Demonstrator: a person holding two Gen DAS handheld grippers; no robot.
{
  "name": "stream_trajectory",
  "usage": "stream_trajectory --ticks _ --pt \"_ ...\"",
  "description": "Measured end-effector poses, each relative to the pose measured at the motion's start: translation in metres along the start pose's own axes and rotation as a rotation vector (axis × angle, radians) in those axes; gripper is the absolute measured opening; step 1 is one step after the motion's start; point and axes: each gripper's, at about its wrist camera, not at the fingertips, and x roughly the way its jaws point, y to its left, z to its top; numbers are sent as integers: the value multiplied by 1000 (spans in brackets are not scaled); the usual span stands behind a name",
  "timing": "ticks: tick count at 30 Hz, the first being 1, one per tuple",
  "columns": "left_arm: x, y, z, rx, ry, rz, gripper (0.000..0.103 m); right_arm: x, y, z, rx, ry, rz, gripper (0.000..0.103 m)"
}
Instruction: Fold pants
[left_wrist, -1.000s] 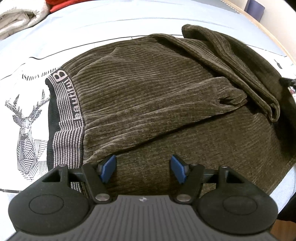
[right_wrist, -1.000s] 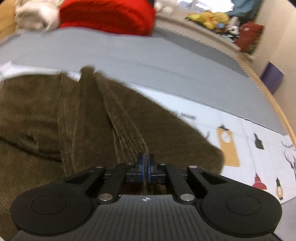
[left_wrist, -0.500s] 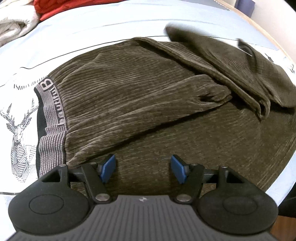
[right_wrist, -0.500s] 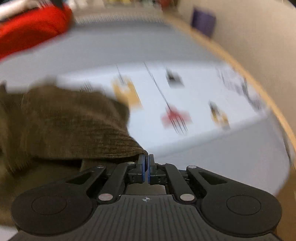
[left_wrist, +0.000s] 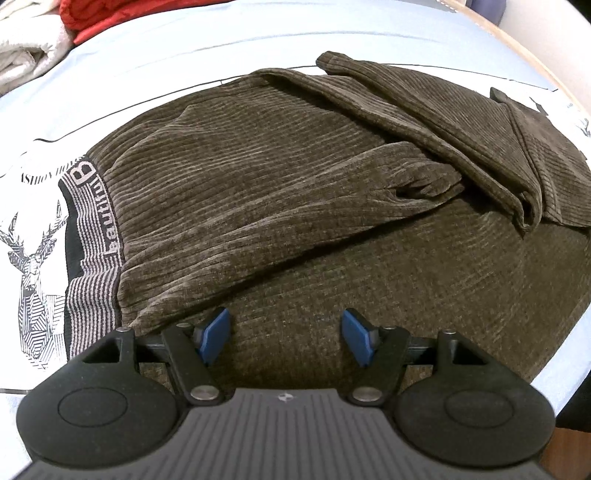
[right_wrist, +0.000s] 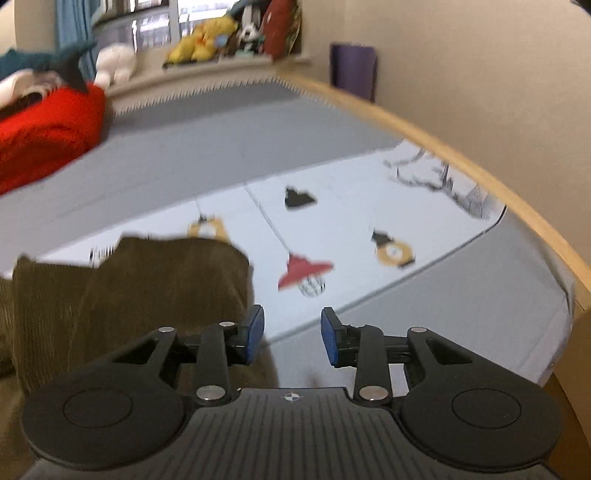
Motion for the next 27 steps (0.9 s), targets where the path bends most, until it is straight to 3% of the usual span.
stream_trajectory --ticks 3,9,12,20,23,25,27 --pt "1 1 1 -2 0 -1 73 7 9 2 -14 11 40 42" --pt "1 6 4 -9 -5 1 73 20 66 -6 -203 15 135 45" --pt "2 7 4 -14 -2 4 73 27 99 -13 -331 36 182 56" --pt "3 11 7 -23 -3 4 73 39 198 -53 -747 94 313 57" --pt "2 13 6 -26 -3 0 73 47 228 -78 -928 145 298 58" --pt "2 14 6 -25 -3 -1 73 57 241 -93 -1043 170 227 56" --pt "2 15 5 -27 -2 0 73 59 247 -97 -1083 145 200 56"
